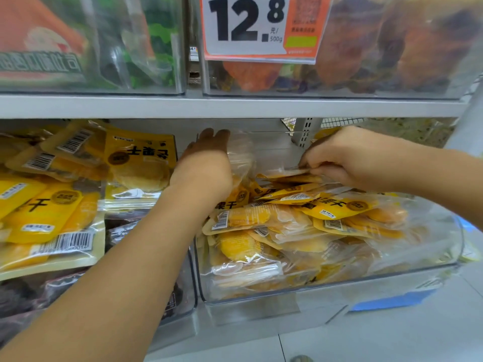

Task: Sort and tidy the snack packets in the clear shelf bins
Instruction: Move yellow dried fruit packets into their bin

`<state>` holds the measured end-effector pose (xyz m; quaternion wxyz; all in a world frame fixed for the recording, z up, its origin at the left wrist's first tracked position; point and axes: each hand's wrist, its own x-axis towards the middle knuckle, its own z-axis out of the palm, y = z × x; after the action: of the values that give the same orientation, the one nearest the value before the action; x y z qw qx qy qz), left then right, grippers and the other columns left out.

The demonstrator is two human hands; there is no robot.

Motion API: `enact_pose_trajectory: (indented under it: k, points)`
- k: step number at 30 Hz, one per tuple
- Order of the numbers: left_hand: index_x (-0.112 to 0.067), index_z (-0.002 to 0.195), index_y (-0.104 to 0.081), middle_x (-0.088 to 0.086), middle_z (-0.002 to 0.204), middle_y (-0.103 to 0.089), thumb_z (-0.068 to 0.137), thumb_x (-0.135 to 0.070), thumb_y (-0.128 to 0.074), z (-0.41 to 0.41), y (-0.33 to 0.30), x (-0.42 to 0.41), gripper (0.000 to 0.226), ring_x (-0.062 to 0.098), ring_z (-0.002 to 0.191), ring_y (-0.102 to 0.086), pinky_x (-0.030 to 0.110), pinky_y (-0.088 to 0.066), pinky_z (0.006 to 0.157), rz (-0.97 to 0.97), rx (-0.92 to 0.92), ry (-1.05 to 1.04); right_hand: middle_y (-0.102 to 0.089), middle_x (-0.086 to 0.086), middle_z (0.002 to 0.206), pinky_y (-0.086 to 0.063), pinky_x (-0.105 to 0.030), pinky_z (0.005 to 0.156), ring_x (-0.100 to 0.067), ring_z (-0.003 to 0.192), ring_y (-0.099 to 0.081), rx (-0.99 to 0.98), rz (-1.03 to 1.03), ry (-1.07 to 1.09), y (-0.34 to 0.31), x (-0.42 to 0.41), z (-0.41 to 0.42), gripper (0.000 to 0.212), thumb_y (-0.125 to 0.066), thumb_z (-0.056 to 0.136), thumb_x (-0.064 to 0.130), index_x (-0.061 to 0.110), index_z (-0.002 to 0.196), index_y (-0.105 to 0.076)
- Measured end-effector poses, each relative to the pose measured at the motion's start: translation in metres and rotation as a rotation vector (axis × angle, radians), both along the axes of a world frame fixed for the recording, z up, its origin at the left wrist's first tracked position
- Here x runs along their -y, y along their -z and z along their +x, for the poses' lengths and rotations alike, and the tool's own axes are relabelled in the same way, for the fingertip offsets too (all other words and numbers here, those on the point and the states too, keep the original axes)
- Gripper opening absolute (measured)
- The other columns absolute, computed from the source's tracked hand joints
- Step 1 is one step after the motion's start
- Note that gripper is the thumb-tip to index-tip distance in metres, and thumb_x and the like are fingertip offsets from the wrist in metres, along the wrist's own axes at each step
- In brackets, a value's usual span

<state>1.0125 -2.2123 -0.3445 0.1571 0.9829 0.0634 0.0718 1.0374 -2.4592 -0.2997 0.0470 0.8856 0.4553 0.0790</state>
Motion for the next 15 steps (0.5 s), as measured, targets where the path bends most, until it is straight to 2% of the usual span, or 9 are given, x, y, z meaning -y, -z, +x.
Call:
enact_pose_trajectory:
  k: [3,5,7,9,11,13,15]
  points:
    - [-0.028,0.156,-0.026,0.003,0.158,-0.032,0.084,-0.005,-0.073,-0.004,-0.008,-0.007,0.089,0.030,0.141,-0.039,0.038,-0.039,0.111,-0.058,0.006,0.025,-0.071,0.004,0.088,-0.053,-0.038,0.071,-0.015,0.077,-0.065,-0.019,0.199,-0.057,-0.003,0.002,-0.016,0.018,-0.059,0.098,0.022,0.012,0.086,-0.068]
    - [-0.027,0.153,-0.033,0.003,0.156,-0.038,0.083,-0.008,-0.076,-0.011,-0.012,-0.011,0.085,0.028,0.139,-0.041,0.034,-0.039,0.109,-0.065,0.022,0.025,-0.073,0.007,0.094,-0.055,-0.037,0.071,-0.012,0.080,-0.068,-0.063,0.362,-0.075,-0.004,-0.003,-0.030,0.009,-0.066,0.094,0.016,0.014,0.087,-0.071]
    - [-0.027,0.147,-0.043,0.004,0.149,-0.046,0.079,-0.009,-0.080,-0.016,-0.014,-0.015,0.080,0.026,0.133,-0.047,0.029,-0.042,0.100,-0.063,0.046,0.022,-0.074,0.009,0.094,-0.056,-0.037,0.070,-0.012,0.079,-0.069,-0.118,0.510,-0.085,-0.001,-0.011,-0.039,0.011,-0.070,0.092,0.012,0.014,0.081,-0.068]
    - [-0.028,0.132,-0.057,0.004,0.138,-0.054,0.075,-0.011,-0.083,-0.019,-0.016,-0.022,0.065,0.025,0.120,-0.055,0.023,-0.041,0.085,-0.070,0.091,0.039,-0.074,0.007,0.091,-0.057,-0.041,0.069,-0.016,0.077,-0.070,-0.163,0.565,-0.044,0.007,-0.020,-0.040,0.013,-0.070,0.091,0.014,0.021,0.080,-0.067]
    - [-0.029,0.107,-0.068,0.001,0.127,-0.059,0.073,-0.015,-0.087,-0.023,-0.017,-0.029,0.042,0.020,0.108,-0.058,0.017,-0.036,0.079,-0.153,0.131,0.061,-0.073,0.009,0.084,-0.057,-0.042,0.070,-0.011,0.075,-0.068,-0.196,0.500,0.024,0.017,-0.025,-0.036,0.009,-0.071,0.090,0.020,0.027,0.086,-0.070]
    - [-0.032,0.086,-0.069,-0.002,0.116,-0.062,0.070,-0.028,-0.091,-0.028,-0.015,-0.035,0.027,0.017,0.103,-0.058,0.016,-0.035,0.080,-0.195,0.189,0.148,-0.072,0.016,0.086,-0.058,-0.037,0.078,-0.003,0.081,-0.067,-0.217,0.354,0.091,0.021,-0.030,-0.033,0.012,-0.071,0.090,0.020,0.030,0.097,-0.072]
    - [-0.035,0.085,-0.064,-0.007,0.106,-0.061,0.072,-0.034,-0.089,-0.035,-0.011,-0.036,0.027,0.013,0.096,-0.055,0.017,-0.034,0.077,-0.179,0.238,0.234,-0.072,0.018,0.095,-0.056,-0.035,0.083,-0.004,0.087,-0.067,-0.153,0.167,0.129,0.021,-0.039,-0.032,0.020,-0.065,0.095,0.023,0.035,0.110,-0.071]
